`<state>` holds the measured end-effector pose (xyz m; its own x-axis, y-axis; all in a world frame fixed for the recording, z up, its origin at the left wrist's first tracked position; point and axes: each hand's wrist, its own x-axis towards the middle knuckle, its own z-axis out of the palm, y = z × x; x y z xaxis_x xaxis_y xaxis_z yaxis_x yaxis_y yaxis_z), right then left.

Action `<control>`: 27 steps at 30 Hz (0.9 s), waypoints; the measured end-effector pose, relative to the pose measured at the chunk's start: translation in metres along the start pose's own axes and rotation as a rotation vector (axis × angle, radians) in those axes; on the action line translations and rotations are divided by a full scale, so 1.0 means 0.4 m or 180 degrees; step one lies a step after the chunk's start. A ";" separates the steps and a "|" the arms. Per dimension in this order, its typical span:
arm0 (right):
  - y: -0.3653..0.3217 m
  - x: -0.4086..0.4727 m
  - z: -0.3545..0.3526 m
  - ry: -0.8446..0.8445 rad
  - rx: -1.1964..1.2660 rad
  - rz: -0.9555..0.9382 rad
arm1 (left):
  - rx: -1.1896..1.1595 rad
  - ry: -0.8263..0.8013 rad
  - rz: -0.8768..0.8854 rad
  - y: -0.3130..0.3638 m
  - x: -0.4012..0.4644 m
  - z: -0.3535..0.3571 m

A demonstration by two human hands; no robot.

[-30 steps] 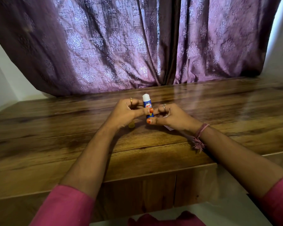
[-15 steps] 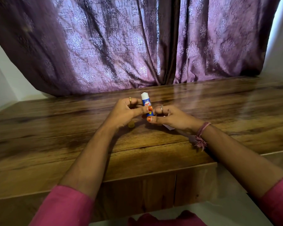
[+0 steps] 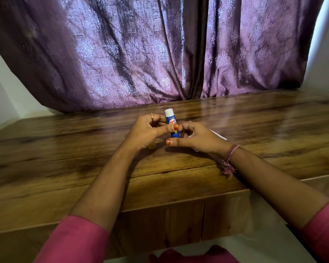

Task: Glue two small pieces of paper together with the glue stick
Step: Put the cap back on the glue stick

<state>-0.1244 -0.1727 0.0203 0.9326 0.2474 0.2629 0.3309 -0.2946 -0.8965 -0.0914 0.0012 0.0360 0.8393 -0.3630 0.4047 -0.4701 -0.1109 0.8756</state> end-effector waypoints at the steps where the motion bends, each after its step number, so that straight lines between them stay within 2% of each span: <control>1: -0.003 -0.003 0.000 -0.0061 0.0144 0.0017 | -0.0109 0.0000 -0.0044 0.000 -0.002 -0.001; 6: -0.013 -0.012 -0.002 -0.0328 0.0266 -0.0129 | -0.0042 -0.0010 -0.0002 0.003 -0.006 -0.006; 10: -0.006 0.001 -0.005 0.0074 -0.0167 -0.0143 | 0.0122 -0.0059 -0.0020 0.008 -0.003 0.000; 19: 0.004 0.013 -0.002 0.0585 -0.0318 -0.0021 | 0.0228 0.0088 0.0020 0.006 0.004 0.006; 27: -0.003 0.007 -0.006 0.0449 -0.0111 -0.0111 | 0.0179 -0.0040 0.0032 0.003 0.001 -0.001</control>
<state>-0.1218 -0.1740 0.0228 0.9306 0.1266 0.3435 0.3661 -0.3207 -0.8736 -0.0915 0.0012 0.0373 0.8312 -0.3759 0.4096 -0.4933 -0.1591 0.8552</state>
